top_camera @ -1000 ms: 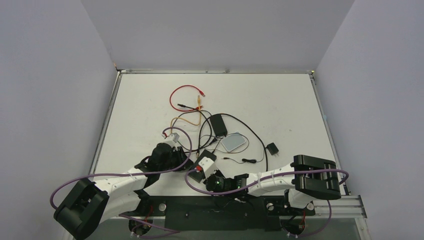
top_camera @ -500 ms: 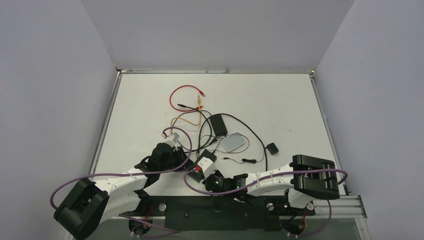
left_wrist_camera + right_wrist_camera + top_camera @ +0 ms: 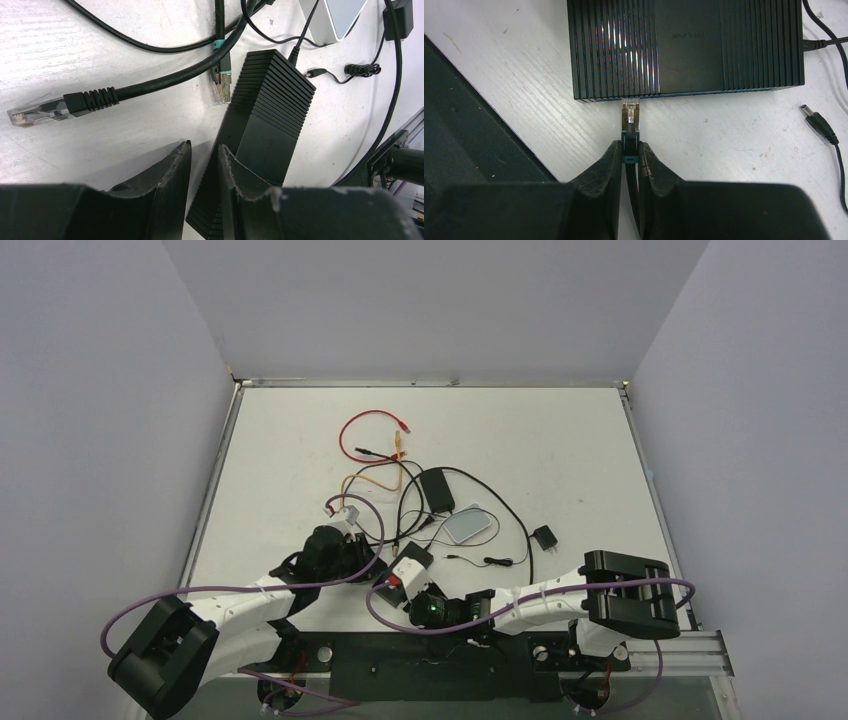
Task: Insert the plug into the switch port
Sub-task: Adjust the switch port at the center of the board, then insert the connector into the switch port.
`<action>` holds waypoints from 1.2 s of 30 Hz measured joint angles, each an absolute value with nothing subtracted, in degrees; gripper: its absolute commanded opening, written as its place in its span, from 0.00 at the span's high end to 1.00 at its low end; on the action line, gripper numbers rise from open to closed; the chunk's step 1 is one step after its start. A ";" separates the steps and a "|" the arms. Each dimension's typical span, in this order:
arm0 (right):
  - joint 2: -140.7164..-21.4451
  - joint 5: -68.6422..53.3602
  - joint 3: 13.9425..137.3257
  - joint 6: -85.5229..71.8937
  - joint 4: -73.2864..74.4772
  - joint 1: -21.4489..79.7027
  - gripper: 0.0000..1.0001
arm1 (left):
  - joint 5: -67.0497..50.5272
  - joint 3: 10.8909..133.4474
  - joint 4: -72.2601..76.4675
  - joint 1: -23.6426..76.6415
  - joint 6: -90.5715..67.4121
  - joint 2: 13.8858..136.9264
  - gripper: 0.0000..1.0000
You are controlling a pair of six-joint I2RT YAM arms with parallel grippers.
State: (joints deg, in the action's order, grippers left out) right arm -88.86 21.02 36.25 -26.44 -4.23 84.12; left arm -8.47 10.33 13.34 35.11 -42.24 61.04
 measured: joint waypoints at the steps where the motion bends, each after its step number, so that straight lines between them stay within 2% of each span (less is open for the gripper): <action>1: -88.88 21.04 36.27 -26.44 -4.23 84.12 1.00 | -8.49 10.33 13.34 35.11 -42.26 61.06 0.75; 16: -90.61 21.58 38.00 -26.35 -3.70 84.03 1.00 | -8.45 10.31 13.37 35.92 -42.19 60.99 0.76; 27: -90.28 19.05 39.05 -25.54 -1.17 82.70 1.00 | 0.25 10.26 13.78 42.17 -43.40 60.47 0.79; 36: -89.36 19.68 39.05 -25.54 0.99 80.71 1.00 | 2.39 7.33 13.39 43.64 -46.35 56.16 0.81</action>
State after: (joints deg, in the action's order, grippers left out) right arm -89.36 19.68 39.05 -25.54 0.99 80.71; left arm 2.39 7.33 13.39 43.64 -46.35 56.16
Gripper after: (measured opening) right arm 0.097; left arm 0.194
